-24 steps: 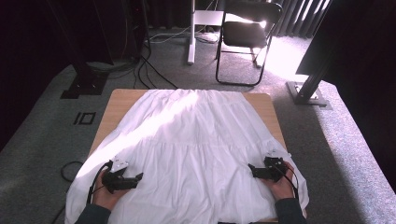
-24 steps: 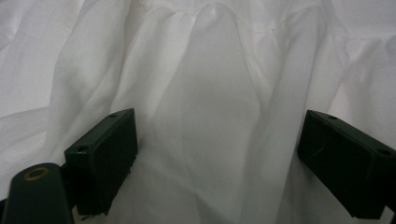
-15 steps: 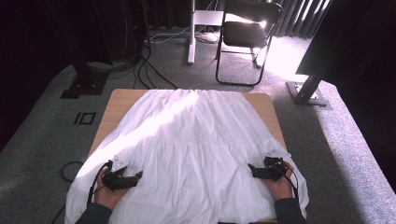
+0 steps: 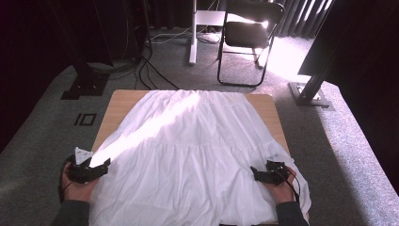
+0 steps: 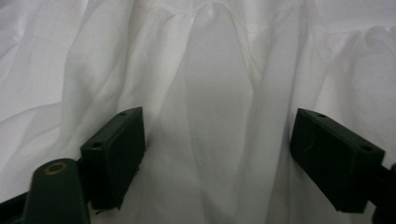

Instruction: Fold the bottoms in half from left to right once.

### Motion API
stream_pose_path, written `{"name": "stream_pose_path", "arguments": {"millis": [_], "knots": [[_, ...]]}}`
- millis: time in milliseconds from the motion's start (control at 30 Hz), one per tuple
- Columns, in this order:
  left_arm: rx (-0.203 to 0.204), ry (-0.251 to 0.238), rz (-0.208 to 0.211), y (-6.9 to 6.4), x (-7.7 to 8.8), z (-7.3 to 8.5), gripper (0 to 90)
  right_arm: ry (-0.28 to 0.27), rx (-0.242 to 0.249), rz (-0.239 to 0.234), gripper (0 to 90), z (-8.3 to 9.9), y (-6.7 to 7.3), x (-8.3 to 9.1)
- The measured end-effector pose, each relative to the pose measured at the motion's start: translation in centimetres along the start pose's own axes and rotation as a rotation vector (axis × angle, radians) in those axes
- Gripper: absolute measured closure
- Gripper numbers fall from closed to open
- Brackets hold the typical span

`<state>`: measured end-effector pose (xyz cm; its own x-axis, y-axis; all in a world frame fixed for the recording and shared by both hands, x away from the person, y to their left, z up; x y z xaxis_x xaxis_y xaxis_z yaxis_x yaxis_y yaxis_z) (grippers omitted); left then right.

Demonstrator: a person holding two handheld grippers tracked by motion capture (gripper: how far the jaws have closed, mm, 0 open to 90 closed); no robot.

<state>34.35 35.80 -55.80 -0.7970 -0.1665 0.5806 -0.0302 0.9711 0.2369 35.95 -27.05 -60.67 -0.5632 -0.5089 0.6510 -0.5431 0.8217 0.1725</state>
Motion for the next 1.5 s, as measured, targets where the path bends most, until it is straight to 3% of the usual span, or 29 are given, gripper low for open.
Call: {"name": "stream_pose_path", "arguments": {"millis": [133,233,367,467,600,667,733,800,867,933,1100,1200,1300,1333,1367,1433,1500], "knots": [[0.029,0.079,0.017,0.7,-2.0,1.4,19.5,-0.004,-0.003,0.006,20.6,0.4,0.6,0.3],[0.006,0.121,-0.004,0.5,-3.0,2.2,17.0,-0.008,-0.010,0.012,21.7,0.7,1.2,0.5],[0.015,0.127,-0.034,0.7,-3.4,2.4,13.4,-0.009,-0.010,0.012,22.0,1.2,2.1,0.7],[0.037,0.134,0.006,0.8,-3.6,2.5,11.2,-0.010,-0.015,0.012,22.1,1.4,2.7,0.9],[0.023,0.103,0.058,0.3,-3.0,2.5,29.5,-0.007,-0.013,0.009,22.1,1.7,3.4,1.0],[0.010,0.090,0.079,-0.2,-2.6,2.5,44.3,-0.008,-0.009,0.008,22.4,1.8,3.7,1.0],[-0.006,0.092,0.098,-0.4,-2.4,2.3,66.8,-0.009,-0.011,0.010,22.6,1.8,3.8,1.0],[-0.049,0.107,0.069,-0.4,-2.4,2.0,82.8,-0.009,-0.012,0.010,22.7,1.8,3.8,1.0],[-0.113,0.134,0.008,-0.2,-2.7,1.6,87.0,-0.009,-0.012,0.009,22.8,1.8,3.8,1.0],[-0.136,0.152,-0.061,0.7,-3.2,1.1,87.7,-0.011,-0.016,0.008,22.7,1.7,3.8,1.0],[-0.045,0.144,-0.156,5.0,-3.5,-0.1,88.1,-0.010,-0.011,0.004,22.6,1.6,3.8,0.8],[-0.028,0.141,-0.209,7.0,-3.3,-0.5,88.2,-0.007,-0.007,-0.003,22.6,1.3,3.9,0.5],[0.020,0.144,-0.264,9.3,-2.9,-0.4,88.2,-0.003,0.003,-0.013,22.5,0.9,4.3,-0.1],[0.020,0.144,-0.264,9.3,-2.9,-0.4,88.2,-0.003,0.003,-0.013,22.5,0.9,4.3,-0.1],[0.052,0.152,-0.293,10.6,-2.5,-0.1,88.2,-0.004,0.011,-0.019,22.5,0.7,4.5,-0.3],[0.068,0.146,-0.305,11.1,-2.0,-0.1,88.2,0.003,0.028,-0.036,22.6,0.2,5.2,-1.1],[0.074,0.120,-0.281,10.8,-1.2,-0.4,88.1,0.009,0.044,-0.049,22.6,-0.2,5.9,-1.7]]}}
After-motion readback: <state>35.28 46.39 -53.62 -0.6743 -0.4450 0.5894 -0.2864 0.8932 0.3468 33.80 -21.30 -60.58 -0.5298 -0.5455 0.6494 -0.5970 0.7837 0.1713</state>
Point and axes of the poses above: each handheld gripper's, and its own axes: x roughly backward along the jaws, z roughly out of its underside, y roughly to its left, the point moved 6 cm from there along -x, roughly forward along the jaws, and after that the axes turned 14 degrees about -z, right-handed, at the moved point
